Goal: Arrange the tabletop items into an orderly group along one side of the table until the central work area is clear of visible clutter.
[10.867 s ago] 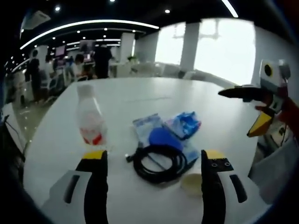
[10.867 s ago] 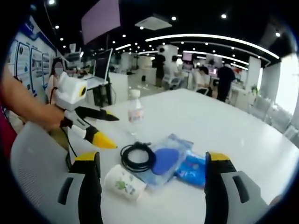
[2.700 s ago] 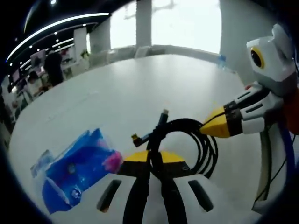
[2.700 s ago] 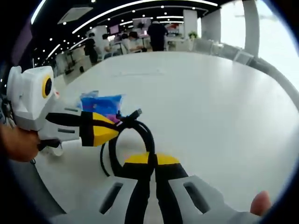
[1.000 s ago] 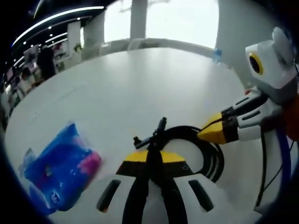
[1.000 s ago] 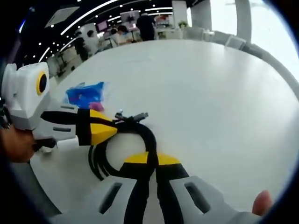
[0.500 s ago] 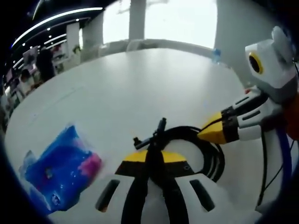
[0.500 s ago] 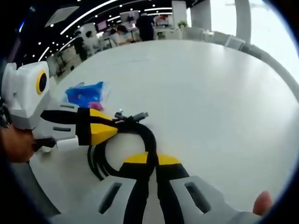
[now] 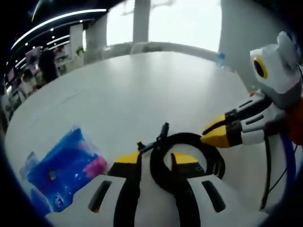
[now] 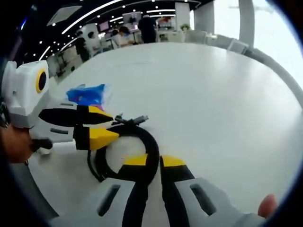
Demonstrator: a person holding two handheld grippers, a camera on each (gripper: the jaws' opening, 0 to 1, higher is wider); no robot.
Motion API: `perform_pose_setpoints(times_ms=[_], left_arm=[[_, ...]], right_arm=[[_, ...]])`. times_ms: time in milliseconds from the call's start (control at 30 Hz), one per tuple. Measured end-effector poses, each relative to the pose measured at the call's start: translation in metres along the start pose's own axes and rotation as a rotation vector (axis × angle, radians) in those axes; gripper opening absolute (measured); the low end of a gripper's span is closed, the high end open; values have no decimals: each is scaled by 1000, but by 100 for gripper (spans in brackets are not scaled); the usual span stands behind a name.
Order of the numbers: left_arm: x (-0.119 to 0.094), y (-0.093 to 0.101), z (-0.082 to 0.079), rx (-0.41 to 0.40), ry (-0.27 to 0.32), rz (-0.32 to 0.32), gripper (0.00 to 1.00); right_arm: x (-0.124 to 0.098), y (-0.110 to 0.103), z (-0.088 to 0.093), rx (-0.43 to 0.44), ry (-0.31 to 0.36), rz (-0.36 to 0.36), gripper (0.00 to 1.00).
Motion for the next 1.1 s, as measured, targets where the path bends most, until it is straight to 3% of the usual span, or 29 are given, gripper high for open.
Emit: perform_pose_setpoints(times_ms=[333, 500, 700, 1100], left_arm=[[-2, 3, -2, -35, 2, 22, 43], [-3, 4, -2, -41, 6, 37, 50], [-6, 1, 1, -48, -9, 31, 61], [-10, -1, -4, -51, 6, 21, 76]], right_arm=[[0, -2, -6, -22, 21, 15, 30], [0, -2, -7, -29, 36, 30, 43], [0, -1, -7, -36, 32, 42, 48], [-5, 0, -20, -39, 85, 64, 60]])
Point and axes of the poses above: the point that each gripper's makers call its tool centre point, and the gripper's own axes: x roughly forward along the fingers, y roughly to its right, z roughly out of its underside, the point moved 8 cm from there along -x, roughly backward along the fingers, and after that the axes turned 4 degrees about y, right-handed, at the moved point
